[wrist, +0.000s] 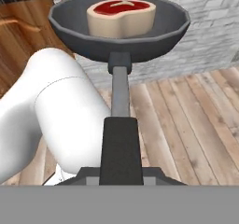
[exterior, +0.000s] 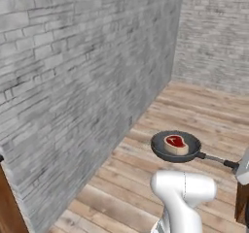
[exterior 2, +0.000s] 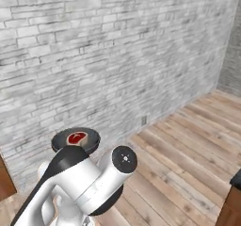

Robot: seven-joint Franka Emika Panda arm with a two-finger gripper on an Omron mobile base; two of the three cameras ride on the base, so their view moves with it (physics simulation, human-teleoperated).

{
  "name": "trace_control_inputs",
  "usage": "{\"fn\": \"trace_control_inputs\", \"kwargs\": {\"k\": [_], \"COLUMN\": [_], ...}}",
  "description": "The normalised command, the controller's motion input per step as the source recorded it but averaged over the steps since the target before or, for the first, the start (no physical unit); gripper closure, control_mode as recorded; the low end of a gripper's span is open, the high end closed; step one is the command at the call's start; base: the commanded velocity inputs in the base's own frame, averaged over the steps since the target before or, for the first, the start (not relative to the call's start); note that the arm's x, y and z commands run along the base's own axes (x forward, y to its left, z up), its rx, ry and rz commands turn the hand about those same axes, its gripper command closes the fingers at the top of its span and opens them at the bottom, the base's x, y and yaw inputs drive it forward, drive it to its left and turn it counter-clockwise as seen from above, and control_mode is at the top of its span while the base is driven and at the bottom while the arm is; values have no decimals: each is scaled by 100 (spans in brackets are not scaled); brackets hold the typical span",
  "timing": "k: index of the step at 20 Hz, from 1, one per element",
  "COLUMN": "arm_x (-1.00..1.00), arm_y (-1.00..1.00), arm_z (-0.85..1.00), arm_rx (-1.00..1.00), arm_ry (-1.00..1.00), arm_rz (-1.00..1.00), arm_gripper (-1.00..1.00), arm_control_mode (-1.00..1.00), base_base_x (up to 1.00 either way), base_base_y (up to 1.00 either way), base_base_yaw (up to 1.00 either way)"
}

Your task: Pick up the pan with the steak in it and place it on the dining table. Then place the steak on the plate.

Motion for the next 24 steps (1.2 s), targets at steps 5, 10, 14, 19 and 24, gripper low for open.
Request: {"fn": "trace_control_inputs", "kwargs": {"k": [5, 10, 14, 19, 24], "arm_x": [0, 0, 0, 0, 0], "arm_y": [0, 0, 0, 0, 0], "arm_z": [0, 0, 0, 0, 0], "arm_rx": [0, 0, 0, 0, 0], "arm_ry": [0, 0, 0, 0, 0], "arm_rz": [0, 0, 0, 0, 0], "arm_gripper": [100, 100, 100, 100, 100], "arm_control_mode": [100, 100, 100, 100, 100], "base_base_x": [0, 0, 0, 0, 0], "base_base_y": [0, 0, 0, 0, 2], "base_base_yaw": [-50, -50, -50, -41, 0]}}
